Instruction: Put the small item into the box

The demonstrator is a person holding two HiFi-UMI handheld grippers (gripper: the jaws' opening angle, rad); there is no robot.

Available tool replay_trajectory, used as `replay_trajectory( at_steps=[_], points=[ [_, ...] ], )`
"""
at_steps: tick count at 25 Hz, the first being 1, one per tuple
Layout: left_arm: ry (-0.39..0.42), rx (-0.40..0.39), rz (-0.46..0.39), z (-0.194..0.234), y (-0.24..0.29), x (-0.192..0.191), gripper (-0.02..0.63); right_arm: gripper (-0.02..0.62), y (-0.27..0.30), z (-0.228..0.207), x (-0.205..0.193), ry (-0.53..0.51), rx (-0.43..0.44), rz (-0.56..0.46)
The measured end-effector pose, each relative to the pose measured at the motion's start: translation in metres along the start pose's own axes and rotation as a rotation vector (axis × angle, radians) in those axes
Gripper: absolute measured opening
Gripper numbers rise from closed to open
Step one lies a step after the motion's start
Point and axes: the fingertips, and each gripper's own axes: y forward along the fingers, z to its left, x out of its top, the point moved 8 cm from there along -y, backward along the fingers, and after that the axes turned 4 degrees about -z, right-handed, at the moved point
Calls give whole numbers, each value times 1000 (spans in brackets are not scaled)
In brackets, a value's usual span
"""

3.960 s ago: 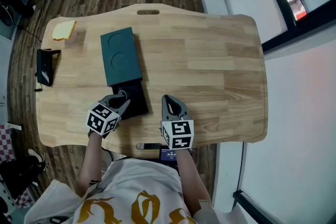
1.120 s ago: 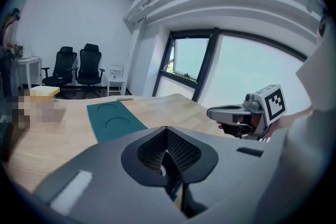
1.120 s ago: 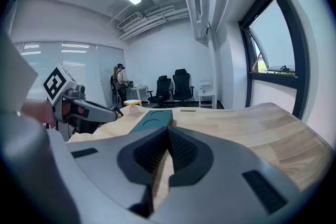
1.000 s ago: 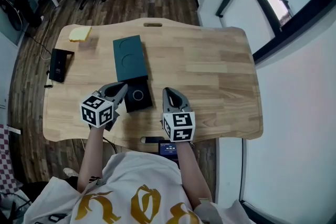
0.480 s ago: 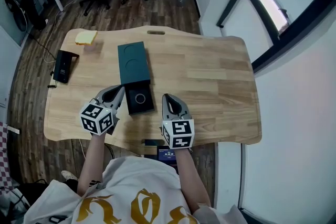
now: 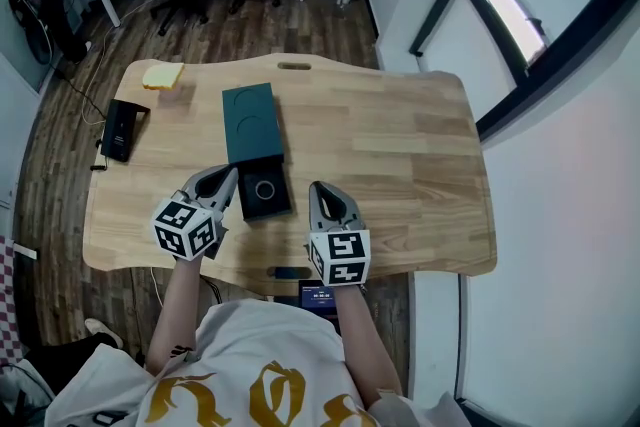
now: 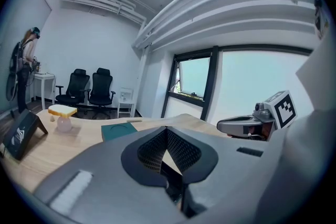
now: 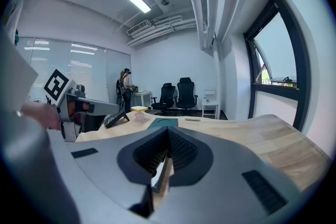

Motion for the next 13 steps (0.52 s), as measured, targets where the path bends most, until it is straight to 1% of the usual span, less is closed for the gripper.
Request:
replay_trajectory(
  at_steps=[5,13],
  points=[
    [1,-15,12,-4,6,-1,3,3,-2,-4,0,3,-2,-1],
    [0,-18,-3,-6,19,-5,3,5,1,-20,-2,-8,-11,9]
  ],
)
